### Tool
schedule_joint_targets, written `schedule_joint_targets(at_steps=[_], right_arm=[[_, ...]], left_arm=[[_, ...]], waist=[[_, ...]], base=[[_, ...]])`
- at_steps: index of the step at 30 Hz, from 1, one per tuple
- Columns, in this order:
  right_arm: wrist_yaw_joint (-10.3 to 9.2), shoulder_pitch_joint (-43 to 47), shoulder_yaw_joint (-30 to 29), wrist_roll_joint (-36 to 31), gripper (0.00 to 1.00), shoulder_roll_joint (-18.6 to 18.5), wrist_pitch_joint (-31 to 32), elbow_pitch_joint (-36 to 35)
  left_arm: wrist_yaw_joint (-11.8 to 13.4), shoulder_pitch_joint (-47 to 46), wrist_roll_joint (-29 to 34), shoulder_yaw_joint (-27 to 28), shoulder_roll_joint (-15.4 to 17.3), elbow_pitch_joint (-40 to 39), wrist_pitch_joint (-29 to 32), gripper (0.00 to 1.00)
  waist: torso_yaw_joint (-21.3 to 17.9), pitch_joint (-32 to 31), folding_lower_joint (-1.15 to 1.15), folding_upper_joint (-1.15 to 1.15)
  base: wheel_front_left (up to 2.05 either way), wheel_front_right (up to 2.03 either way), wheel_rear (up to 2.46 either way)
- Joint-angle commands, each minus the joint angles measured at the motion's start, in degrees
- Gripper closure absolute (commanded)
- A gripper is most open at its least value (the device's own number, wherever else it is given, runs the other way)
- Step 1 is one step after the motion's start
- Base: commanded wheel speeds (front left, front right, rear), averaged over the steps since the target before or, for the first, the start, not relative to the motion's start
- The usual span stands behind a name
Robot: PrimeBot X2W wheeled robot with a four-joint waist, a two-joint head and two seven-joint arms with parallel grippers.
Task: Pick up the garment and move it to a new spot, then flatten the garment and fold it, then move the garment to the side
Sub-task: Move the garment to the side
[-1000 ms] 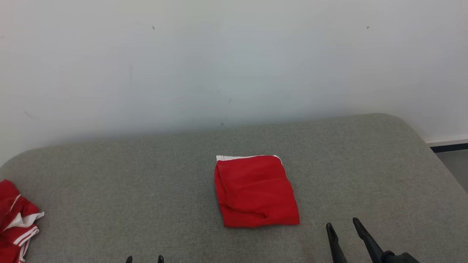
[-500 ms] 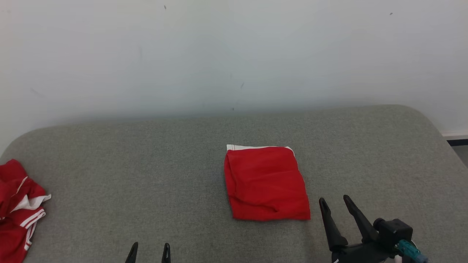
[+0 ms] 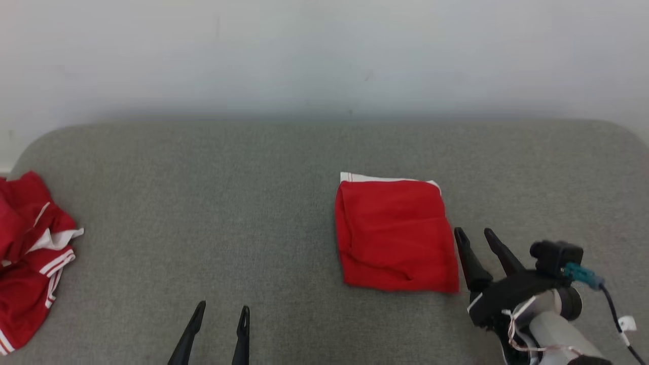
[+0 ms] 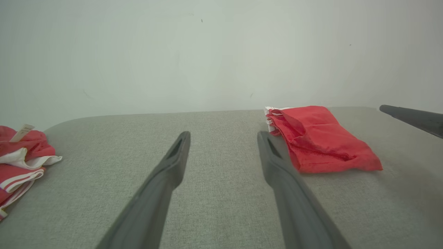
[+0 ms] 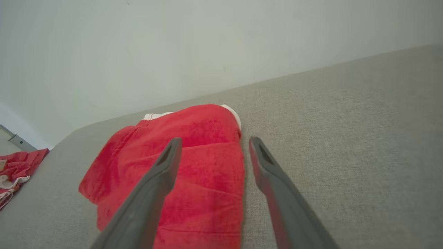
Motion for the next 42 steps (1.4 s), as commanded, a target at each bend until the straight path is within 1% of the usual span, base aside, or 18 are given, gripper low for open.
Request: schedule_joint_targets(at_steps=[1,3,4,5,10,12,13,15,18,23,27,29,30,31,37,42], right_arm=[[-0.14,-1.74,1.03,3.00,0.00,-0.92,0.81,0.71],[-0.14,-3.61,2.62,6.30,0.00,-2.02,1.58,1.62],[-0.14,-3.61,2.62,6.30,0.00,-2.02,1.58,1.62],[-0.14,-4.35,3.37,7.77,0.00,-2.48,2.13,2.07],[-0.14,-7.15,6.05,15.55,0.00,-4.15,4.66,3.70],[-0.14,-7.65,6.72,19.00,0.00,-4.43,5.67,3.61],[-0.14,-8.25,7.46,21.82,0.00,-4.90,6.49,3.44],[-0.14,-8.60,8.07,24.37,0.00,-5.24,6.89,3.45],[-0.14,-9.23,9.20,26.99,0.00,-5.88,7.22,3.72],[-0.14,-10.07,11.58,29.21,0.00,-6.60,6.23,4.73],[-0.13,-10.25,13.52,31.48,0.00,-6.86,6.56,5.00],[-0.13,-10.16,14.53,32.40,0.56,-6.83,6.50,4.68],[-0.13,-10.04,15.04,32.87,0.91,-6.89,6.56,4.43],[-0.13,-9.86,15.61,33.26,1.00,-7.09,6.61,4.15],[-0.14,-9.08,17.98,35.50,1.00,-8.78,5.10,2.66],[-0.14,-9.49,20.01,36.33,1.00,-10.04,2.95,1.84]], left_arm=[[-0.51,-1.40,0.63,0.01,-0.03,-0.08,-0.11,0.00],[-0.94,-2.47,0.52,0.03,-0.03,-0.03,-0.11,0.00],[-0.94,-2.47,0.52,0.03,-0.03,-0.03,-0.11,0.00],[-1.17,-2.99,0.40,0.09,-0.03,-0.01,-0.11,0.00],[-1.78,-4.40,-0.04,0.44,-0.03,0.10,-0.11,0.00],[-1.85,-4.77,-0.06,0.50,-0.03,0.16,-0.11,0.00],[-2.13,-5.14,-0.01,0.60,-0.03,0.07,-0.11,0.00],[-2.24,-5.43,-0.02,0.70,-0.04,0.01,-0.11,0.00],[-2.41,-6.01,-0.01,0.92,-0.04,-0.12,-0.11,0.00],[-2.83,-6.84,0.24,0.97,-0.04,-0.24,-0.11,0.00],[-2.85,-7.27,0.30,0.88,-0.04,-0.04,-0.11,0.00],[-2.92,-7.23,0.37,1.00,-0.04,0.09,-0.11,0.00],[-2.95,-7.07,0.40,1.09,-0.04,0.09,-0.11,0.00],[-2.98,-6.81,0.42,1.19,-0.04,0.09,-0.11,0.00],[-3.18,-5.53,0.60,1.00,-0.03,0.34,-0.11,0.00],[-3.30,-5.08,0.89,1.16,0.30,-0.19,-0.11,0.00]], waist=[[2.06,3.69,-0.01,-0.01],[2.65,4.97,-0.01,-0.01],[2.65,4.97,-0.01,-0.01],[2.92,5.55,-0.01,-0.01],[3.93,7.74,-0.01,-0.01],[4.18,8.41,-0.01,-0.01],[4.39,9.01,-0.01,-0.01],[4.53,9.51,-0.01,-0.01],[4.72,10.35,-0.01,-0.01],[4.89,11.19,-0.01,-0.01],[5.01,11.13,-0.01,-0.01],[4.86,10.84,-0.01,-0.01],[4.71,10.66,-0.01,-0.01],[4.49,10.44,-0.01,-0.01],[2.67,9.14,-0.01,-0.01],[-0.25,8.71,-0.01,-0.01]], base=[[0.00,0.00,0.00],[0.00,0.00,0.00],[0.00,0.00,0.00],[0.00,0.00,0.00],[0.00,0.00,0.00],[0.00,0.00,0.00],[0.00,0.00,0.00],[0.00,0.00,0.00],[0.00,0.00,0.00],[0.00,0.00,0.00],[0.00,0.00,0.00],[0.00,0.00,0.00],[0.00,0.00,0.00],[0.00,0.00,0.00],[0.00,0.00,0.00],[0.00,0.00,0.00]])
